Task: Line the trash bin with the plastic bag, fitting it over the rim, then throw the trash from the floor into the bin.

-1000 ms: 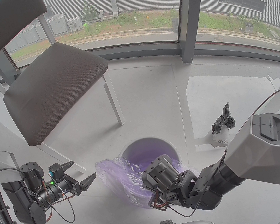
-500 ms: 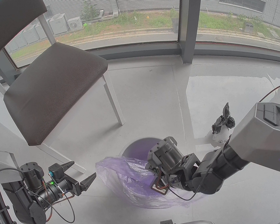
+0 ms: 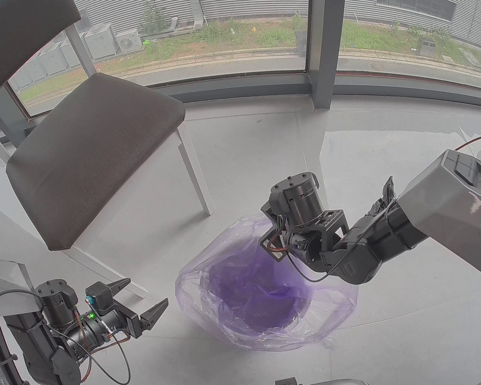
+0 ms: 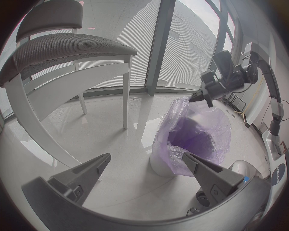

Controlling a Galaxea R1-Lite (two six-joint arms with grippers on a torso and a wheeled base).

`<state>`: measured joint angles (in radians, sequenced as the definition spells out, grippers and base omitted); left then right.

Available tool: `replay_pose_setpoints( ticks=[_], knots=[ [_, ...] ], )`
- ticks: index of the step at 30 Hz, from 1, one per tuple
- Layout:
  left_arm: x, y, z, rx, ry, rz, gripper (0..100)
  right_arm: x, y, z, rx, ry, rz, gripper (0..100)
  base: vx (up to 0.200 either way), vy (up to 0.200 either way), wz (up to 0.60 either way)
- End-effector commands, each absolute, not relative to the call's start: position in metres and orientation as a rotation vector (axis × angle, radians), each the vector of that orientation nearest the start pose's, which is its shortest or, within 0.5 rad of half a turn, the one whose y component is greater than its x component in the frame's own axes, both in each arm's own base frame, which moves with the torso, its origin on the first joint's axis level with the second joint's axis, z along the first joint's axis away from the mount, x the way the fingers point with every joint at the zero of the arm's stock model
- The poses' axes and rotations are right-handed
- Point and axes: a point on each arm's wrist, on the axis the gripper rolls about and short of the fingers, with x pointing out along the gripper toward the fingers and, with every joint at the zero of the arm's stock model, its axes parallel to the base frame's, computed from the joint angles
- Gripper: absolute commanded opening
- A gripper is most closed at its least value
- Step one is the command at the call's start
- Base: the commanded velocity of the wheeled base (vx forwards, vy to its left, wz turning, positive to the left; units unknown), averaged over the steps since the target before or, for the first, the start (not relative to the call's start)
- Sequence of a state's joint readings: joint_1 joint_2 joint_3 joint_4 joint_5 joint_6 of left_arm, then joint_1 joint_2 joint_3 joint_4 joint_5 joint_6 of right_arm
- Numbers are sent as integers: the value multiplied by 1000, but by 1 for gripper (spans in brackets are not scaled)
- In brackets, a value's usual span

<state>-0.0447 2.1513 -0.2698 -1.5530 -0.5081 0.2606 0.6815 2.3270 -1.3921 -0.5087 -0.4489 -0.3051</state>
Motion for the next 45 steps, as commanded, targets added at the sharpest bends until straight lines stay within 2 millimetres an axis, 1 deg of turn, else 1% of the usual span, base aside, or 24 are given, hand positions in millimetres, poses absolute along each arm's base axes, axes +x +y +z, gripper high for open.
replay_pose_setpoints(
  ticks=[1, 7, 14, 25, 45],
  knots=[
    [277, -24, 30, 179, 236, -585, 100, 377, 285, 75, -518, 310, 248, 0, 0, 0, 0],
    [277, -23, 31, 180, 233, -584, 100, 382, 288, 84, -497, 278, 228, 0, 0, 0, 0],
    [277, -23, 32, 180, 231, -582, 100, 389, 281, 92, -471, 252, 182, 0, 0, 0, 0],
    [277, -23, 32, 181, 230, -583, 100, 390, 286, 97, -454, 223, 180, 0, 0, 0, 0],
    [277, -22, 32, 180, 229, -582, 100, 390, 288, 96, -452, 219, 183, 0, 0, 0, 0]
  ],
)
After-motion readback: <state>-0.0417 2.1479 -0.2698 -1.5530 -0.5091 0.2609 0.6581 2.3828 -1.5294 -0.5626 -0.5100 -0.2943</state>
